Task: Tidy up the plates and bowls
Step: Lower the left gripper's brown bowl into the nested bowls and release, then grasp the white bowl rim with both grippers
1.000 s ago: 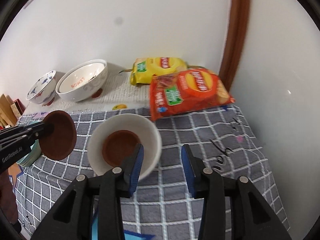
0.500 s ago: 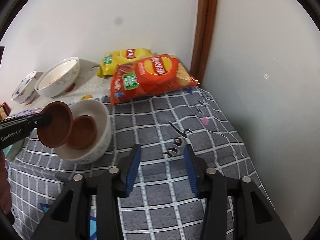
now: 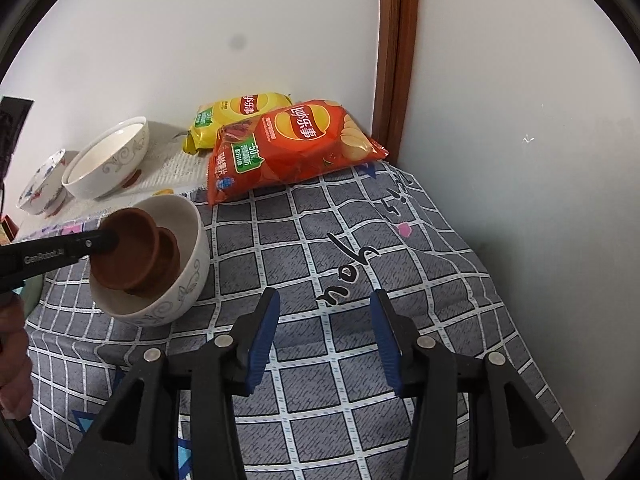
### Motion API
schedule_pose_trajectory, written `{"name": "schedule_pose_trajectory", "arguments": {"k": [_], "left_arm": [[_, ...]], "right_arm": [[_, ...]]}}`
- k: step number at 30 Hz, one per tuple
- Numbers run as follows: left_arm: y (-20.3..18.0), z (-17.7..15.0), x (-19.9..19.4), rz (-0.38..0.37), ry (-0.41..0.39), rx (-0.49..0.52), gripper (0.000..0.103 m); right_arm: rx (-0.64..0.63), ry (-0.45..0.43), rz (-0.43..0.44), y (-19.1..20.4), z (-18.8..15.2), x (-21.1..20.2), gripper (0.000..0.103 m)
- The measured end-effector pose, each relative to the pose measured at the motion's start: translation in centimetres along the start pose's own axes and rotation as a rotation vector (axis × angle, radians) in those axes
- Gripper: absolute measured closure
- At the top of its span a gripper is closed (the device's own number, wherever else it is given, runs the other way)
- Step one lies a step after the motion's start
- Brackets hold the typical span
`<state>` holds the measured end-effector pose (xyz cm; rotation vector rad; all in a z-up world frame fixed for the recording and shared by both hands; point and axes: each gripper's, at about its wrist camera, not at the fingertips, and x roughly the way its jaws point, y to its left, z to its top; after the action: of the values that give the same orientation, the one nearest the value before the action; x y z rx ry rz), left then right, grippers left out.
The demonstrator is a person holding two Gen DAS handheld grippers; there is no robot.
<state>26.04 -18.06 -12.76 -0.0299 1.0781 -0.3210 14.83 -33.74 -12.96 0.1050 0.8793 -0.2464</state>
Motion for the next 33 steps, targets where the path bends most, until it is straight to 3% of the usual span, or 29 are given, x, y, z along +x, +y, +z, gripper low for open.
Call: {"name": "schedule_pose_trajectory", "arguments": {"k": [33], "left_arm": [[0.5, 0.0, 1.9, -0.064, 0.031, -0.060, 0.094]], "right_arm": [[-0.040, 0.030, 0.042, 1.9, -0.2, -0.4, 0.057]]}}
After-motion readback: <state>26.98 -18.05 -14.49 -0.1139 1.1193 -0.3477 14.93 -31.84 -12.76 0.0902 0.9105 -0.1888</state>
